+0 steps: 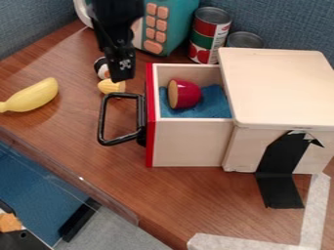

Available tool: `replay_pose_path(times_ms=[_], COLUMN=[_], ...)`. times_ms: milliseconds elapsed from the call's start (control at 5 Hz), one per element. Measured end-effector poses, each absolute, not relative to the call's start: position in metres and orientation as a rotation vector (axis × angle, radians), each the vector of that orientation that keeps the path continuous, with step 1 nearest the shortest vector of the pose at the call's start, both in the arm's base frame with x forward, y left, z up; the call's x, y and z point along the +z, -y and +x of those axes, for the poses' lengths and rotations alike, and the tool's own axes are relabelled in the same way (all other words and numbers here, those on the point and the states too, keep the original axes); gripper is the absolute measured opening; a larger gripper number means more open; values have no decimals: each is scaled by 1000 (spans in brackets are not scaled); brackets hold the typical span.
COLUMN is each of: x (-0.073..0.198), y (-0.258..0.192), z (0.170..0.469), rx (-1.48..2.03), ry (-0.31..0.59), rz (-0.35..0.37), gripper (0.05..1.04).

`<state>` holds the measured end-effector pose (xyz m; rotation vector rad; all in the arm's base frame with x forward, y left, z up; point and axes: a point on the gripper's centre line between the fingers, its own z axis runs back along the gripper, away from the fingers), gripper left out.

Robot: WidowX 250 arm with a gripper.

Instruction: Put the red object into the upper left side of the table

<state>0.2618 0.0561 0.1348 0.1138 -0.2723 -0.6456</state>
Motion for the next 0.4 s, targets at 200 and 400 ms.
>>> replay_pose_path(times_ms=[200, 400], x=[121, 114], y=[-50, -38], z=[272, 276], rx=[-707, -759], ry=[266, 258], rz=[109, 95], gripper=[999, 999])
